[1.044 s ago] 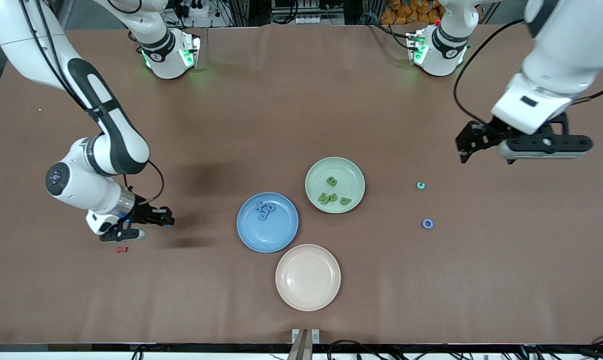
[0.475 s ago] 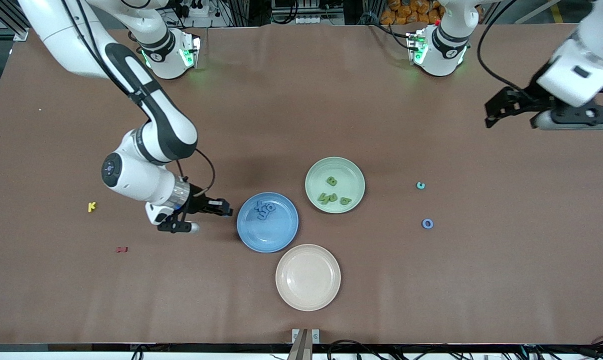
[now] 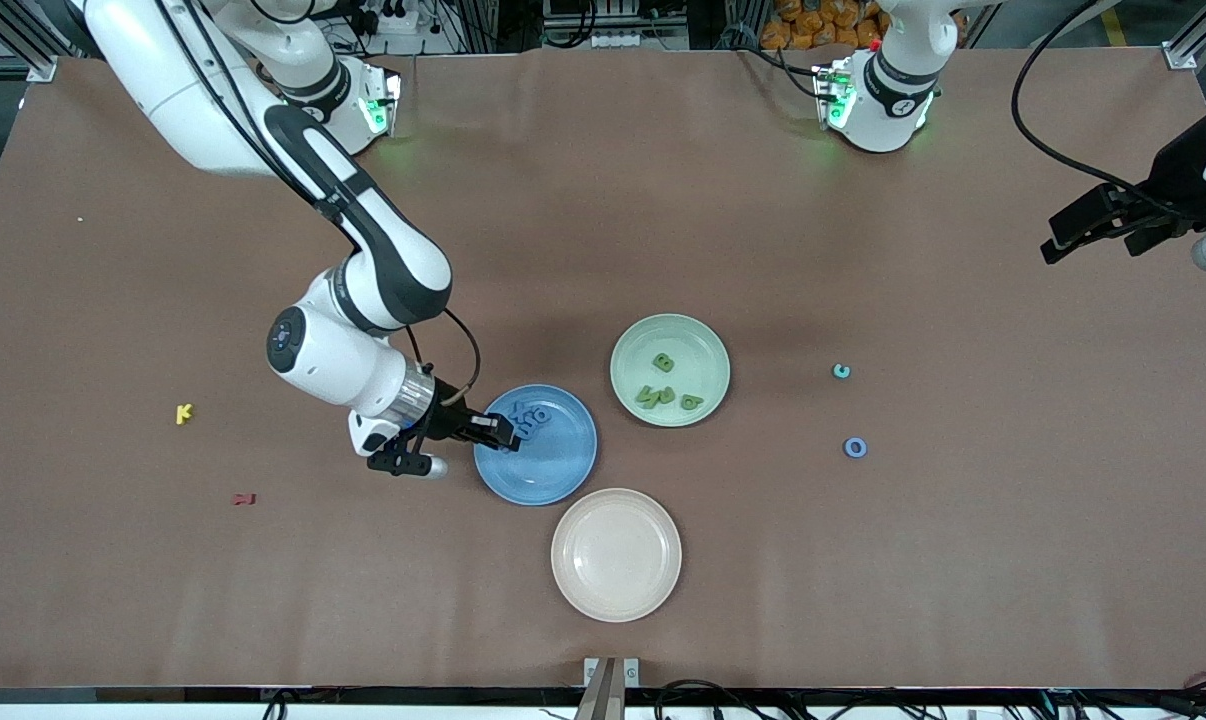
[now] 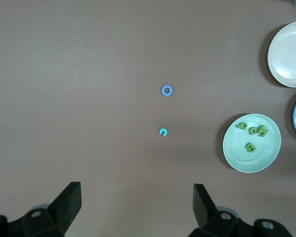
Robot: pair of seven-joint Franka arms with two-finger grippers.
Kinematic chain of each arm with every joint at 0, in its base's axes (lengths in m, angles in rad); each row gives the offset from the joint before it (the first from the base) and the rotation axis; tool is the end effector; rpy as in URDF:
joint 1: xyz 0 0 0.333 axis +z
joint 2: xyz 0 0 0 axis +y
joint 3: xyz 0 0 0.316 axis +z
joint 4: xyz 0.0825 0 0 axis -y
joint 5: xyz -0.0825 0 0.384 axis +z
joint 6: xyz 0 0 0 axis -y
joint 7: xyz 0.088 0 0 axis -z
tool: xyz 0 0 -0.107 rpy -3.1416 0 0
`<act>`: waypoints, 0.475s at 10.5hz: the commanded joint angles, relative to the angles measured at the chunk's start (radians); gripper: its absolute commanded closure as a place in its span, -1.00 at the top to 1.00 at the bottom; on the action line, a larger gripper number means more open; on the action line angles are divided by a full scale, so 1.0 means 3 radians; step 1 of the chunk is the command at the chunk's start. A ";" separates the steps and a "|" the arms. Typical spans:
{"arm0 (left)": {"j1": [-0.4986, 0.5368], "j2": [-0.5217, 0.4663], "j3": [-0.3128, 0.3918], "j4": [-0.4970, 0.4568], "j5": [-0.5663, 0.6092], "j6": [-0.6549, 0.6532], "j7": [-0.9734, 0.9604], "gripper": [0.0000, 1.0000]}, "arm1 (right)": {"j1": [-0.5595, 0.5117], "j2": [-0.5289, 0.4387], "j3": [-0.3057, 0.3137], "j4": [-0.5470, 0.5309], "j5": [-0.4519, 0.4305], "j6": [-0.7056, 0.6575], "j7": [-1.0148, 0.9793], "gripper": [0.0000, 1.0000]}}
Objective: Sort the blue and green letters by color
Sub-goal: 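Drop the blue G on the blue plate while the left gripper withdraws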
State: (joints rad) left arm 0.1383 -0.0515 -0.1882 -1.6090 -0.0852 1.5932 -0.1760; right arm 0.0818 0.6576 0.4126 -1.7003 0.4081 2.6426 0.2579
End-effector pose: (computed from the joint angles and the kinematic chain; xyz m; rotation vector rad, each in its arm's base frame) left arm 0.5398 -0.0387 0.6364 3.0562 0.1937 0.0399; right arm 0.6421 0.2893 0.2683 -2.5659 0.2782 -0.1350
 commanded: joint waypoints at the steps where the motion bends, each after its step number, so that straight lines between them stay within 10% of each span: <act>1: -0.0102 -0.0038 -0.0022 -0.0041 0.0171 0.0109 0.0019 1.00 | 0.0147 0.0170 -0.0005 0.0150 0.0097 0.0240 0.0178 -0.82; 2: -0.0194 -0.0038 0.0029 -0.0042 0.0177 0.0109 -0.0006 1.00 | 0.0147 0.0201 -0.0005 0.0150 0.0097 0.0257 0.0183 0.68; 3: -0.0241 -0.0043 0.0110 -0.0042 0.0177 0.0109 -0.0007 1.00 | 0.0142 0.0201 -0.0005 0.0135 0.0097 0.0272 0.0178 1.00; 5: -0.0505 -0.0023 0.0380 -0.0042 0.0177 0.0109 -0.0002 1.00 | 0.0091 0.0201 -0.0005 0.0115 0.0097 0.0247 0.0158 1.00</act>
State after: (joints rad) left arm 0.0689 -0.0514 -0.1600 -1.6102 -0.0546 1.6141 -0.1768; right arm 0.1207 0.7033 0.4091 -1.6841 0.4180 2.7193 0.3067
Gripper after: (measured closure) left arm 0.000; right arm 0.313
